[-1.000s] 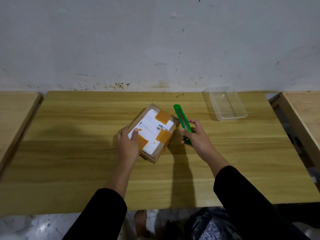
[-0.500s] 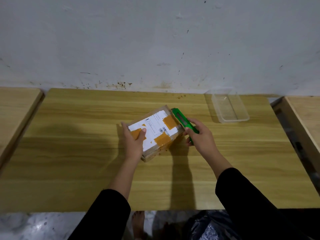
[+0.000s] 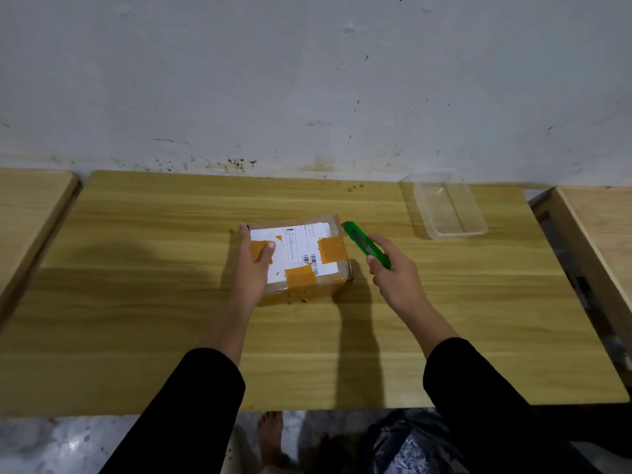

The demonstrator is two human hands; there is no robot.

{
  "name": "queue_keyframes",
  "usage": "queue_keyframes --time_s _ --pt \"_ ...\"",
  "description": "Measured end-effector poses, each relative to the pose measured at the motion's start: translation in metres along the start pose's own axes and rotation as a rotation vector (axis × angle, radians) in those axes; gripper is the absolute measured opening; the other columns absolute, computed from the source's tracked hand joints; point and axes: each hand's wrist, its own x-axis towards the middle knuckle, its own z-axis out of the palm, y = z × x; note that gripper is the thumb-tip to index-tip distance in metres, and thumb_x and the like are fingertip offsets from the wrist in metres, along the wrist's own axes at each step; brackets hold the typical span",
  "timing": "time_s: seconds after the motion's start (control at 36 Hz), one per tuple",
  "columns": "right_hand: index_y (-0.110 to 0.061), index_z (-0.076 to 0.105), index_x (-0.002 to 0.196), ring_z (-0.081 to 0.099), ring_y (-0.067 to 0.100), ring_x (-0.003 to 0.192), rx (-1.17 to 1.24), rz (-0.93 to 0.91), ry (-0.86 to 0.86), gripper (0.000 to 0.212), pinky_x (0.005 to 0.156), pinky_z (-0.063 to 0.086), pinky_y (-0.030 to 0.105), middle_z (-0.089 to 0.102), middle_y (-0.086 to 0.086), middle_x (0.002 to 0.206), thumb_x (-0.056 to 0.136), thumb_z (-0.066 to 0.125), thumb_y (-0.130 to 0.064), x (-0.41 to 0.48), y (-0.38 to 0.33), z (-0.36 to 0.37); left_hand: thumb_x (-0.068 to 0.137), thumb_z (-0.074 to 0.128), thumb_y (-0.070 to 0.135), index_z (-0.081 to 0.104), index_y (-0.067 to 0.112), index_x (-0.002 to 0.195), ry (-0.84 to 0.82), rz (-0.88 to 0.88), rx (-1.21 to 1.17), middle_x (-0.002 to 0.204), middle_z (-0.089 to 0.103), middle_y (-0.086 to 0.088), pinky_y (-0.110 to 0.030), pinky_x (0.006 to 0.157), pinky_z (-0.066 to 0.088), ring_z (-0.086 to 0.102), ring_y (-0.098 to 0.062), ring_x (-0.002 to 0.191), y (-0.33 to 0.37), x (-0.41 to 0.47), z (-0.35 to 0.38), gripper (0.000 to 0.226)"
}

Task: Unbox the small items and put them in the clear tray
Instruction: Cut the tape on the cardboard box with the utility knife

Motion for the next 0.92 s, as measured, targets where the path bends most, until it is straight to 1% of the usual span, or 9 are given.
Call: queue_keyframes --time_s 0.08,0.17,0.31,0.39,0.44,0.53,0.64,0.75,0.92 --pt "-0.021 0.047 0.135 0.053 0.011 0.083 0.04 -0.023 0.037 0.041 0.074 0.046 0.024 0.06 0.003 0.115 0.095 0.047 -0.011 -0.003 0.0 0.002 0.098 0.044 0.026 0.006 0.022 0.15 0.006 0.002 0.003 0.113 0.029 0.015 0.002 0.047 0.036 0.042 0.008 0.067 0.001 -0.001 0.001 0.065" --pt "-0.019 0.048 0.134 0.05 0.012 0.089 0.048 -0.037 0.045 0.041 0.081 0.043 0.025 0.06 0.002 0.111 0.094 0.047 -0.009 -0.005 0.0 0.003 0.098 0.043 0.026 0.005 0.022 0.15 0.012 0.001 0.017 0.114 0.03 0.014 0.004 0.046 0.035 0.041 0.008 0.066 0.003 -0.001 0.001 0.064" --pt "-0.018 0.047 0.135 0.056 0.011 0.075 -0.013 -0.048 0.053 0.041 0.059 0.044 0.009 0.059 0.003 0.102 0.094 0.048 -0.009 -0.006 -0.001 0.004 0.098 0.043 0.026 0.006 0.023 0.15 0.035 -0.02 0.0 0.115 0.036 0.014 0.0 0.048 0.038 0.049 0.002 0.07 0.002 0.0 0.004 0.064" --pt "-0.018 0.047 0.135 0.064 0.029 0.095 -0.06 -0.041 0.05 0.041 0.078 0.051 0.032 0.065 0.013 0.116 0.095 0.048 -0.011 -0.007 -0.002 0.005 0.098 0.043 0.029 0.006 0.027 0.15 0.054 -0.043 -0.034 0.136 0.044 0.005 -0.02 0.075 0.043 0.058 -0.017 0.102 -0.001 0.001 0.008 0.064" --pt "-0.019 0.046 0.135 0.063 0.025 0.079 -0.09 -0.045 0.041 0.042 0.069 0.052 0.034 0.066 0.015 0.113 0.095 0.047 -0.01 -0.006 -0.002 0.006 0.098 0.043 0.029 0.005 0.027 0.15 0.068 -0.05 -0.037 0.145 0.038 0.003 -0.02 0.079 0.038 0.052 -0.018 0.112 -0.001 0.0 0.01 0.064" --pt "-0.021 0.046 0.135 0.044 0.013 0.052 -0.133 -0.035 0.026 0.042 0.046 0.038 0.015 0.066 0.01 0.093 0.095 0.047 -0.009 -0.003 -0.001 0.006 0.099 0.041 0.029 0.006 0.026 0.15 0.085 -0.053 -0.024 0.146 0.037 0.003 -0.013 0.072 0.033 0.051 -0.019 0.112 0.002 -0.002 0.013 0.062" --pt "-0.022 0.048 0.134 0.044 0.013 0.052 -0.139 -0.015 0.005 0.042 0.041 0.036 0.011 0.064 0.008 0.096 0.094 0.046 -0.009 0.0 -0.001 0.002 0.099 0.04 0.029 0.007 0.025 0.15 0.119 -0.073 0.022 0.153 0.026 0.005 -0.009 0.075 0.026 0.038 -0.021 0.131 0.004 -0.004 0.015 0.061" --pt "-0.022 0.048 0.134 0.038 0.011 0.047 -0.181 -0.034 -0.019 0.043 0.039 0.032 0.01 0.065 0.015 0.089 0.094 0.044 -0.007 -0.005 -0.002 -0.001 0.099 0.041 0.029 0.009 0.025 0.15 0.153 -0.061 0.066 0.155 0.022 0.002 -0.027 0.101 0.031 0.032 -0.022 0.136 0.005 -0.003 0.017 0.061" --pt "-0.02 0.046 0.135 0.039 0.01 0.046 -0.243 -0.077 -0.035 0.044 0.038 0.032 0.01 0.06 0.01 0.083 0.094 0.043 -0.006 -0.011 -0.007 -0.003 0.099 0.041 0.028 0.009 0.024 0.15 0.169 -0.06 0.059 0.155 0.023 0.001 -0.033 0.105 0.032 0.03 -0.025 0.138 0.006 -0.003 0.018 0.061"
